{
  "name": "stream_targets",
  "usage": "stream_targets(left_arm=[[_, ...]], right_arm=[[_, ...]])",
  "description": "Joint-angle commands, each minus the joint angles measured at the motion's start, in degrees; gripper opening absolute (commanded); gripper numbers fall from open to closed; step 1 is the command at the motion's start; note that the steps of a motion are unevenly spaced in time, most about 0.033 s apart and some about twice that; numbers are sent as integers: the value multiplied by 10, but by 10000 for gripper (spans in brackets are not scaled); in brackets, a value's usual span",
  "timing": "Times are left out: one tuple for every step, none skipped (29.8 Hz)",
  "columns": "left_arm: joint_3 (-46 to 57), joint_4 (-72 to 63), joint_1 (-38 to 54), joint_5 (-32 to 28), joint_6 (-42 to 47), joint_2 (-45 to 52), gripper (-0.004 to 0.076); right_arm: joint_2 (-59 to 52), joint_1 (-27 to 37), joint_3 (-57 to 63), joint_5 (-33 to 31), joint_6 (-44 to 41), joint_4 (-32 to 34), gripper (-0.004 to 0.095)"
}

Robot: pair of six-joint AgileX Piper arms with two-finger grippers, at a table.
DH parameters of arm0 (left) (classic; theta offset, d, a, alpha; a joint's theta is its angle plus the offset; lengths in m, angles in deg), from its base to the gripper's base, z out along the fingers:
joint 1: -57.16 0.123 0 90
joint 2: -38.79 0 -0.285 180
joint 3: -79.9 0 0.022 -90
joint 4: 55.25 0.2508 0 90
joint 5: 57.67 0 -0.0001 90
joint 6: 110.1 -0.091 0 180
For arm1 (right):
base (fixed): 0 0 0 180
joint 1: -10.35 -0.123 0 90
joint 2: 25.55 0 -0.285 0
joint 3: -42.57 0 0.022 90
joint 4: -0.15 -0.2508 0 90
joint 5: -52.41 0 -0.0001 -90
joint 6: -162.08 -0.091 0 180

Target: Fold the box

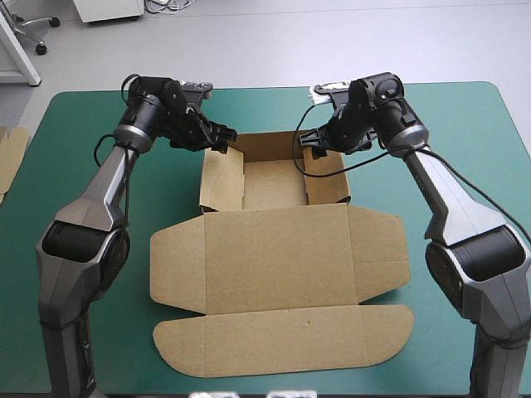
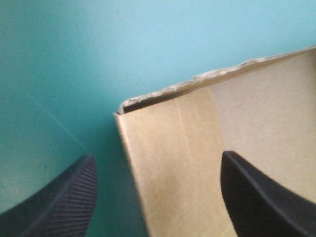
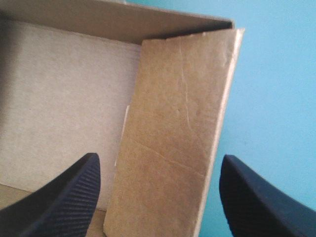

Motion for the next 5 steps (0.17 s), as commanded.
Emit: stream_targets(left_arm=[[-31, -22, -2, 1, -18, 71, 509], [-32, -27, -2, -7, -32, 82, 509], [-32, -27, -2, -15, -40, 93, 505], [-32, -27, -2, -20, -42, 105, 501], [-32, -27, -2, -21, -44, 114, 501]], right_arm=[[-60, 2, -32, -5, 13, 7, 643], [-72, 2, -33, -5, 18, 19, 643], [-80, 2, -33, -5, 20, 28, 643], [-92, 2, -33, -5, 20, 35, 643], [-104, 2, -33, -5, 20, 39, 643]])
